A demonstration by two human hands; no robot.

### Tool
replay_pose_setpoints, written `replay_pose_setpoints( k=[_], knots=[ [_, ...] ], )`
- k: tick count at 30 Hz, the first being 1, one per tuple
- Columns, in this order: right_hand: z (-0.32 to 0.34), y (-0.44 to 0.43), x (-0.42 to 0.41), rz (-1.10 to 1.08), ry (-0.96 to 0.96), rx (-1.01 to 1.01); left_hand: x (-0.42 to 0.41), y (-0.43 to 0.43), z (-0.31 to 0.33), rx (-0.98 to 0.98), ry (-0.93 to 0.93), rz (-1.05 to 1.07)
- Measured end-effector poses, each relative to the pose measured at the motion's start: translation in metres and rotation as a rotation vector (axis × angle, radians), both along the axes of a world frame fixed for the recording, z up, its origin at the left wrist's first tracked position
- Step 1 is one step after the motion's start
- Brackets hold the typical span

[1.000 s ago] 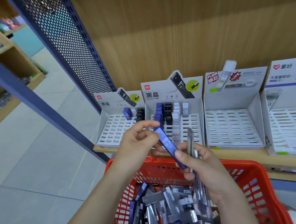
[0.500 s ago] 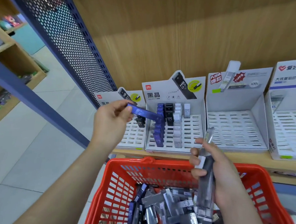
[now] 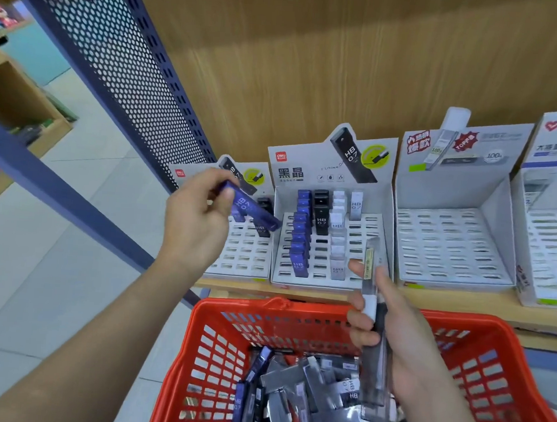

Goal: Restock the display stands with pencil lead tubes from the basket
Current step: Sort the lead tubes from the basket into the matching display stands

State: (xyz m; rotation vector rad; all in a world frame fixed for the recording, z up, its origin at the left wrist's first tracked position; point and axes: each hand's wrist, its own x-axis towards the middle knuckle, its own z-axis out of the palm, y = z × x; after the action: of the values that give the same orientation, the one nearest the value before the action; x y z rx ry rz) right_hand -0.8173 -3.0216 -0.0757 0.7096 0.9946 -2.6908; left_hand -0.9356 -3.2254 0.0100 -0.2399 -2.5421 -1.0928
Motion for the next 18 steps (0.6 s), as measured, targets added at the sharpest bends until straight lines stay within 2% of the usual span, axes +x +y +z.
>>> replay_pose_setpoints(
  k=[2,5,10,18],
  knots=[
    [-0.004,0.001,-0.003,-0.019,0.007,-0.042,0.001,0.015,0.004,0.014,0.035,-0.089],
    [-0.007,0.004,-0.005,-0.033,0.032,-0.052,-0.010,0.027,0.002,-0.138,0.110,-0.128],
    [-0.006,0.010,-0.010,-0.006,0.038,-0.006,-0.038,0.030,-0.023,-0.264,0.051,-0.127],
    [-0.002,0.012,-0.027,0.050,0.055,0.059,-0.063,0.031,-0.052,-0.366,0.060,-0.238]
  ],
)
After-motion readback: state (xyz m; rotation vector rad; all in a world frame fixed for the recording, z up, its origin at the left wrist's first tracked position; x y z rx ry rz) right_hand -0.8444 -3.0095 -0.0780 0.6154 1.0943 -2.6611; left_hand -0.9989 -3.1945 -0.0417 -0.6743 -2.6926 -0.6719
